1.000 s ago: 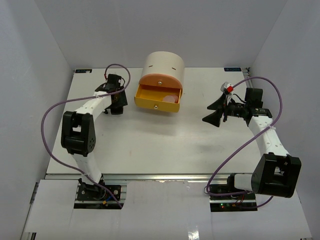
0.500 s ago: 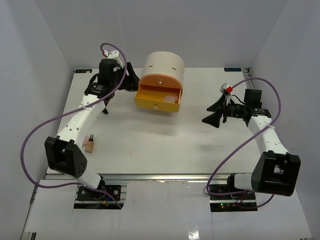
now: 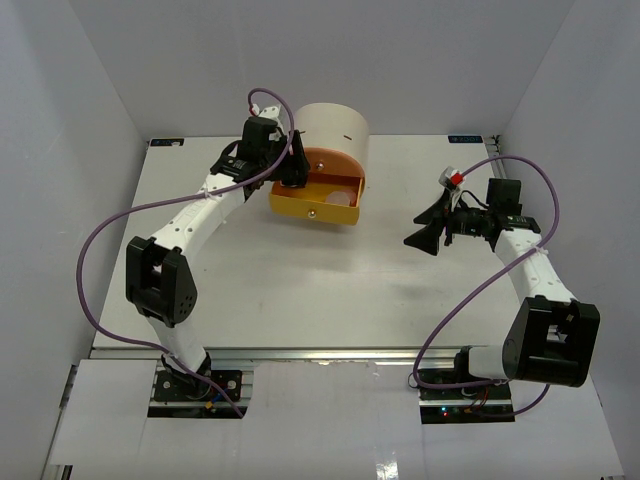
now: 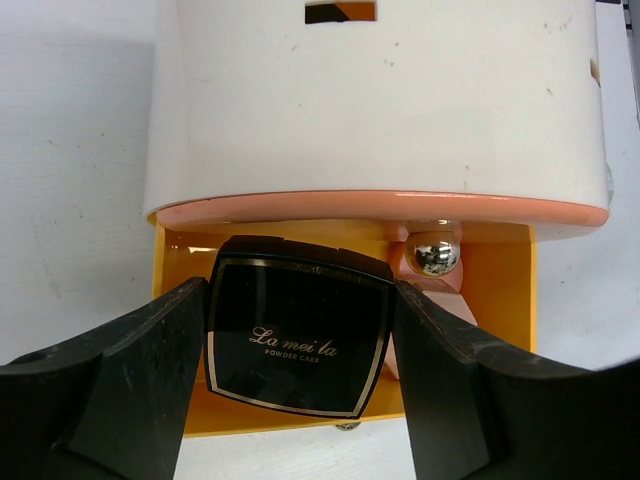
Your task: Organize the makeup
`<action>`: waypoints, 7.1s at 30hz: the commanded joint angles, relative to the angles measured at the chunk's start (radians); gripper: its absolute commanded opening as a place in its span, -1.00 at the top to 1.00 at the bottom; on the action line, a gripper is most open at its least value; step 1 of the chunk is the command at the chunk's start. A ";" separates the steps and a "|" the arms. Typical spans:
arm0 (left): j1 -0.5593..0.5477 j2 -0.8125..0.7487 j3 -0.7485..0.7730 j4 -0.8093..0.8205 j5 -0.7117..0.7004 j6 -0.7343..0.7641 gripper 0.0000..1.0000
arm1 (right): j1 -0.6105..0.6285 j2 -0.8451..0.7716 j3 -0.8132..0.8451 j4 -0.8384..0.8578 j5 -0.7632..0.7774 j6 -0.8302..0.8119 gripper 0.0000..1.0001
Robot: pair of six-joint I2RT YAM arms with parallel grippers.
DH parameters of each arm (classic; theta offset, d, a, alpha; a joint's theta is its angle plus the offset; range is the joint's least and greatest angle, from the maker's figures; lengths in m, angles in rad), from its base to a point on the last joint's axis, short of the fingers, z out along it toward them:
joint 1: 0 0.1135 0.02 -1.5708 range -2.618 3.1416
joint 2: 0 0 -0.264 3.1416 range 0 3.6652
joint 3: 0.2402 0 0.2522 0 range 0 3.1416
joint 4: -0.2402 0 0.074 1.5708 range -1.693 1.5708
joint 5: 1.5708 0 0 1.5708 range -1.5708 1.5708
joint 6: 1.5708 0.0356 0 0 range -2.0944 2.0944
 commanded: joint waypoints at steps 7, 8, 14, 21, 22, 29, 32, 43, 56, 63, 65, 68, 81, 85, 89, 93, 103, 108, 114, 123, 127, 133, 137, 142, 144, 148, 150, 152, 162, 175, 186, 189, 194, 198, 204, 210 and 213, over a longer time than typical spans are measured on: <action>-0.004 -0.098 0.022 0.009 -0.036 0.012 -0.96 | -0.006 0.013 -0.003 0.061 0.134 0.077 -0.80; -0.004 -0.104 0.023 0.009 -0.034 0.014 -0.96 | -0.006 0.014 -0.005 0.084 0.166 0.114 -0.80; -0.004 -0.237 -0.057 0.010 -0.004 0.061 -0.96 | 0.023 0.050 0.046 0.174 0.637 0.345 -0.80; 0.005 -0.615 -0.433 0.054 -0.073 0.121 -0.96 | 0.079 0.362 0.364 0.088 1.328 0.540 -0.81; 0.008 -0.685 -0.499 0.060 -0.090 0.124 -0.96 | 0.080 0.424 0.422 0.057 1.364 0.553 -0.81; 0.015 -1.040 -0.811 0.072 -0.225 0.136 -0.96 | 0.080 0.697 0.702 -0.049 1.418 0.576 -0.80; 0.015 -1.116 -0.890 0.098 -0.233 0.125 -0.96 | 0.078 0.757 0.754 -0.054 1.403 0.587 -0.80; 0.015 -1.113 -0.930 0.103 -0.207 0.083 -0.96 | 0.068 0.846 0.762 -0.072 1.351 0.633 -0.80; 0.015 -1.111 -0.932 0.098 -0.199 0.073 -0.96 | 0.018 0.837 0.732 -0.078 1.248 0.653 -0.82; 0.015 -1.111 -0.933 0.097 -0.200 0.071 -0.96 | 0.018 0.833 0.720 -0.078 1.258 0.645 -0.88; 0.015 -1.109 -0.933 0.097 -0.200 0.069 -0.96 | 0.017 0.830 0.718 -0.078 1.258 0.648 -0.89; 0.015 -1.107 -0.933 0.097 -0.199 0.069 -0.96 | 0.011 0.834 0.719 -0.077 1.243 0.654 -0.97; 0.015 -1.108 -0.934 0.097 -0.200 0.067 -0.96 | -0.021 0.756 0.687 -0.079 1.121 0.621 0.43; 0.015 -1.108 -0.935 0.097 -0.200 0.065 -0.96 | 0.002 0.622 0.616 -0.080 0.900 0.477 0.81; 0.015 -1.110 -0.935 0.097 -0.199 0.063 -0.96 | 0.044 0.433 0.468 -0.079 0.649 0.241 0.85; 0.015 -1.110 -0.935 0.097 -0.201 0.063 -0.96 | 0.164 0.210 0.372 -0.063 0.525 0.101 0.84; 0.016 -1.113 -0.939 0.092 -0.222 0.055 -0.96 | 0.596 0.120 0.421 0.023 0.762 0.066 0.53; 0.016 -1.114 -0.941 0.091 -0.230 0.052 -0.96 | 0.663 0.250 0.532 0.055 0.953 0.112 0.49; 0.016 -1.110 -0.944 0.088 -0.238 0.049 -0.96 | 0.704 0.313 0.586 0.124 1.113 0.138 0.05; 0.016 -1.097 -0.944 0.088 -0.236 0.045 -0.96 | 0.721 0.339 0.587 0.150 1.192 0.133 -0.77; 0.016 -1.088 -0.948 0.087 -0.231 0.038 -0.96 | 0.721 0.327 0.566 0.150 1.175 0.134 -0.80; 0.016 -1.060 -0.952 0.060 -0.223 -0.043 -0.96 | 0.719 0.220 0.524 0.127 1.116 0.137 -0.80; 0.017 -1.003 -0.920 -0.053 -0.278 -0.213 -0.91 | 0.682 0.083 0.422 0.117 0.920 0.117 -0.80; 0.067 -0.893 -0.831 -0.248 -0.331 -0.364 -0.86 | 0.544 -0.080 0.160 0.120 0.434 0.100 -0.80; 0.128 -0.850 -0.825 -0.257 -0.303 -0.363 -0.86 | 0.502 -0.114 0.081 0.152 0.341 0.106 -0.81; 0.323 -0.743 -0.822 -0.238 -0.194 -0.307 -0.86 | 0.434 -0.141 0.011 0.188 0.235 0.120 -0.80; 0.447 -0.670 -0.790 -0.269 -0.188 -0.321 -0.87 | 0.414 -0.150 0.005 0.188 0.207 0.118 -0.80; 0.499 -0.579 -0.752 -0.339 -0.259 -0.382 -0.89 | 0.407 -0.158 -0.001 0.188 0.203 0.109 -0.80; 0.502 -0.604 -0.725 -0.353 -0.381 -0.433 -0.96 | 0.333 -0.162 -0.048 0.202 0.105 0.067 -0.81; 0.679 -0.602 -0.784 -0.322 -0.249 -0.593 -0.96 | 0.275 -0.107 -0.034 0.052 0.046 -0.129 -0.80; 0.843 -0.411 -0.785 -0.297 -0.145 -0.869 -0.96 | 0.224 -0.112 -0.065 0.052 -0.007 -0.150 -0.81; 0.843 -0.370 -0.778 -0.305 -0.155 -0.910 -0.96 | 0.216 -0.121 -0.070 0.053 -0.013 -0.147 -0.80; 0.843 -0.332 -0.759 -0.300 -0.193 -0.927 -0.96 | 0.190 -0.120 -0.075 0.055 -0.024 -0.146 -0.80; 0.843 -0.248 -0.726 -0.292 -0.213 -0.920 -0.96 | 0.181 -0.110 -0.072 0.055 -0.030 -0.141 -0.80; 0.850 -0.143 -0.691 -0.282 -0.259 -0.910 -0.96 | 0.168 -0.106 -0.076 0.055 -0.031 -0.141 -0.80; 0.857 -0.091 -0.650 -0.281 -0.295 -0.890 -0.93 | 0.165 -0.097 -0.079 0.053 -0.033 -0.144 -0.80; 0.857 -0.075 -0.636 -0.285 -0.318 -0.884 -0.90 | 0.164 -0.096 -0.080 0.053 -0.033 -0.146 -0.80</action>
